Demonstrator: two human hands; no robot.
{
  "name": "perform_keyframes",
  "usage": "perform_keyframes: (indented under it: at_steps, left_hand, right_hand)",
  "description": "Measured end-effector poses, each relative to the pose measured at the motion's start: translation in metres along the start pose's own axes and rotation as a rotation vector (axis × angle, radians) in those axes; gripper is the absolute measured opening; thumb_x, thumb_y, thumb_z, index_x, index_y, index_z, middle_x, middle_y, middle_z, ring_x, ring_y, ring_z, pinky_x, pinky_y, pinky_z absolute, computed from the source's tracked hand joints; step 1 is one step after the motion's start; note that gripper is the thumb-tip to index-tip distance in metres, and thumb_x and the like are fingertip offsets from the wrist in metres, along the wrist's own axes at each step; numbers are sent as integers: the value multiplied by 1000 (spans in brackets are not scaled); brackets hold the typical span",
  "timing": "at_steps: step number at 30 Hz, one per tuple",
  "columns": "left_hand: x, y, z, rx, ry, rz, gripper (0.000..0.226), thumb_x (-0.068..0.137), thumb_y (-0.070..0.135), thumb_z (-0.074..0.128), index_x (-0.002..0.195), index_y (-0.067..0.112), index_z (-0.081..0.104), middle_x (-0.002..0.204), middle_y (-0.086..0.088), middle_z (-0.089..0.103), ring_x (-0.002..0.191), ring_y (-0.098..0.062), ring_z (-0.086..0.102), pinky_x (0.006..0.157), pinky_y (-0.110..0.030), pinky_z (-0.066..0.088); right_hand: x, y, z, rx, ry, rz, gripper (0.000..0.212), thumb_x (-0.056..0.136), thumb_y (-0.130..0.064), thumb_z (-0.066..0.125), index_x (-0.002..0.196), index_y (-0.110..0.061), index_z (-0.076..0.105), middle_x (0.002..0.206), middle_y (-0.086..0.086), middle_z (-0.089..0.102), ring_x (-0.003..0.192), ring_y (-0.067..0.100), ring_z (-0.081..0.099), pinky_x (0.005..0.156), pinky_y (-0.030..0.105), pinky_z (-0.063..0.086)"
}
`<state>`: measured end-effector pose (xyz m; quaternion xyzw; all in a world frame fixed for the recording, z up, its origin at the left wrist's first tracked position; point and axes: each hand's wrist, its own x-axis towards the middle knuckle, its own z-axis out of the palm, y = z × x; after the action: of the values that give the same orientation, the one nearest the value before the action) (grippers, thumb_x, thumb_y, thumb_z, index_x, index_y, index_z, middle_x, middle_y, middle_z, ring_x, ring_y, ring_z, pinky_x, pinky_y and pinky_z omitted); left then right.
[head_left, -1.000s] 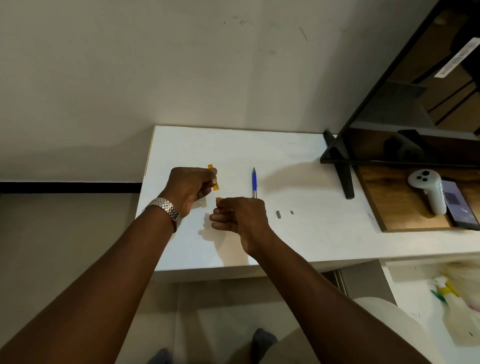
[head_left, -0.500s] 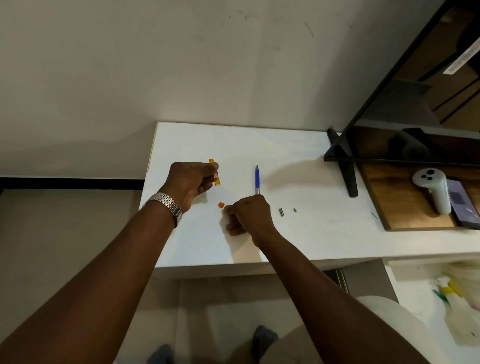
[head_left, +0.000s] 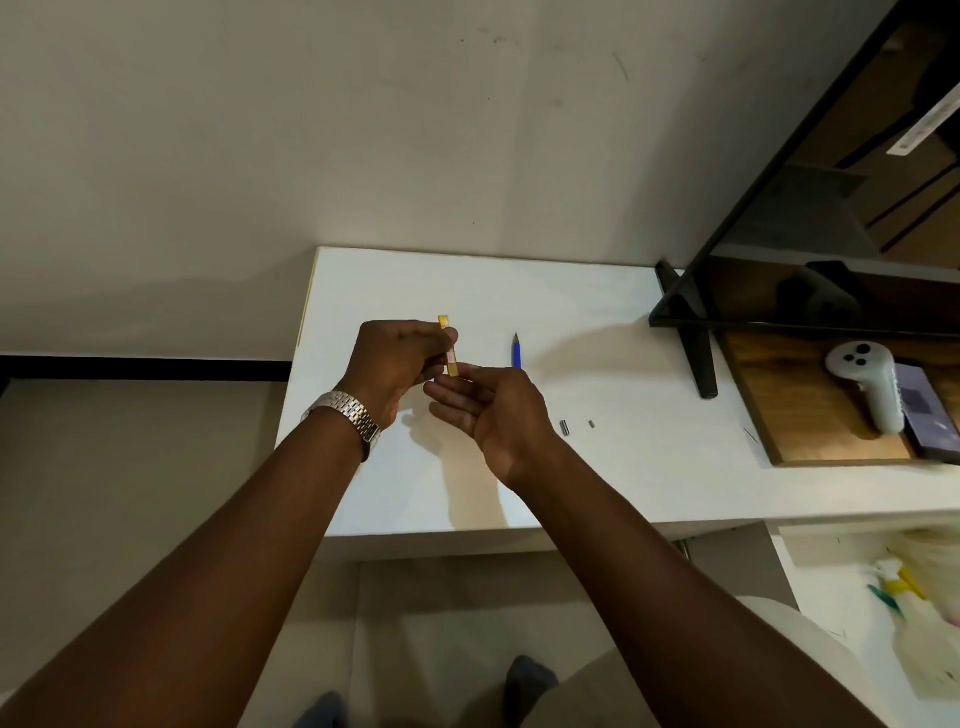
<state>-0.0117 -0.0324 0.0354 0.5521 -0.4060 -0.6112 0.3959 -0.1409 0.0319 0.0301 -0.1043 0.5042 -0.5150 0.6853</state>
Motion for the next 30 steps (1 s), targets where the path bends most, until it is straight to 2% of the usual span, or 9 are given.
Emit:
perform_keyframes:
  at_steps: [4, 9, 12, 16, 19, 24, 26, 28, 30]
  left_hand:
    - [-2, 3, 4, 95, -12, 113, 12, 88, 11, 79, 99, 6, 81, 94, -15, 78, 80, -19, 71, 78, -31, 64]
    - [-3, 7, 5, 86, -2, 131, 15, 89, 13, 78, 102, 7, 81, 97, -14, 78, 82, -19, 73, 77, -28, 64]
    - [-1, 8, 3, 73, 16, 124, 16, 89, 14, 79, 104, 7, 80, 98, -13, 79, 83, -20, 74, 77, -28, 64]
    - [5, 6, -4, 28, 62, 69, 13, 87, 15, 82, 98, 9, 80, 95, -12, 79, 81, -19, 75, 73, -25, 64]
    - [10, -1, -11, 45, 97, 48, 22, 84, 15, 84, 102, 4, 79, 98, -15, 79, 80, -19, 76, 70, -25, 64]
    - [12, -15, -16, 176, 154, 32, 31, 78, 16, 90, 99, -1, 76, 90, -20, 80, 75, -27, 77, 73, -37, 66]
    - [10, -20, -16, 242, 166, 24, 31, 76, 14, 91, 96, -3, 76, 87, -22, 79, 65, -26, 73, 65, -33, 66]
    - [9, -25, -15, 287, 172, 35, 29, 75, 9, 91, 94, -7, 75, 85, -25, 78, 56, -22, 68, 51, -22, 61]
    - [8, -28, -14, 326, 177, 50, 28, 73, 7, 91, 91, -8, 75, 84, -26, 77, 53, -18, 67, 46, -15, 55]
  right_hand:
    - [1, -1, -2, 75, -4, 37, 25, 100, -1, 49, 110, 7, 71, 99, 24, 80, 93, 35, 81, 83, 43, 66]
    - [1, -2, -4, 76, 13, 42, 26, 99, 0, 51, 116, 8, 69, 99, 24, 80, 92, 36, 81, 85, 44, 67]
    - [-1, 0, -4, 12, 34, 29, 22, 97, 4, 57, 115, 7, 69, 91, 18, 82, 89, 32, 82, 86, 42, 67]
    - [-9, 4, -9, -99, 88, 23, 17, 94, 3, 66, 109, 1, 73, 95, 18, 83, 90, 32, 82, 80, 40, 68]
    - [-21, 4, -19, -175, 121, 50, 14, 95, 0, 67, 108, -1, 73, 96, 17, 83, 89, 31, 83, 78, 40, 68]
    - [-44, -8, -38, -234, 172, 47, 17, 94, 3, 68, 110, 3, 73, 96, 19, 83, 89, 33, 82, 83, 44, 67]
    - [-53, -16, -44, -235, 188, 28, 18, 93, 5, 69, 110, 5, 74, 95, 20, 82, 89, 33, 82, 83, 45, 67]
    - [-61, -22, -49, -226, 183, 7, 15, 91, 6, 69, 105, 6, 75, 94, 20, 82, 87, 33, 82, 79, 43, 67]
    - [-68, -26, -54, -215, 172, -12, 12, 90, 6, 69, 99, 6, 77, 93, 21, 82, 86, 33, 82, 74, 41, 67]
